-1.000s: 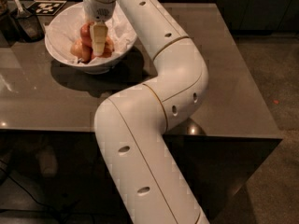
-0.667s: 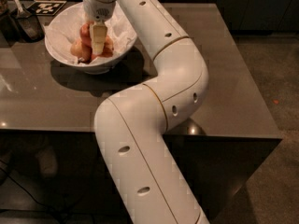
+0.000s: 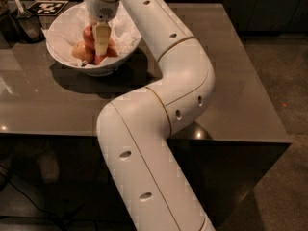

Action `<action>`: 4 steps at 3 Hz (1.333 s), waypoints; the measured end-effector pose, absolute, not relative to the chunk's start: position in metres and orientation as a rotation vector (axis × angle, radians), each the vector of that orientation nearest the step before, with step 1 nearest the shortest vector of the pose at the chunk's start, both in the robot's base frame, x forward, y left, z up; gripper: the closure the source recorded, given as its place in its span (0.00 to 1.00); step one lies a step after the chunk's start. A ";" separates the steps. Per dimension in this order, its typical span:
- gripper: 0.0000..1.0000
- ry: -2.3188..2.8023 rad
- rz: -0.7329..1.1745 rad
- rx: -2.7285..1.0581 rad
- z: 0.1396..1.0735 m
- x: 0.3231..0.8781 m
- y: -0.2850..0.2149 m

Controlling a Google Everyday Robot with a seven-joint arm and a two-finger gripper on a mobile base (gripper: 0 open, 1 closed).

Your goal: Pick apple from white bowl

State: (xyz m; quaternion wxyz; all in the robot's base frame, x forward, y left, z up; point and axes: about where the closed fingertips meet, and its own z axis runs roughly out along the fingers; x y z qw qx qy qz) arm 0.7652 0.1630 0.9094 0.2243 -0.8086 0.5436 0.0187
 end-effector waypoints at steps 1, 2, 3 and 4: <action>1.00 1.485 0.055 -2.130 0.924 0.776 0.165; 1.00 1.465 0.039 -2.043 0.947 0.783 0.165; 1.00 1.456 -0.020 -2.001 0.981 0.779 0.165; 1.00 1.444 -0.055 -2.029 1.001 0.762 0.170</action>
Offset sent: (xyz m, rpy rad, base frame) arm -0.0239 -0.0091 0.0449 0.2193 -0.1514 -0.0981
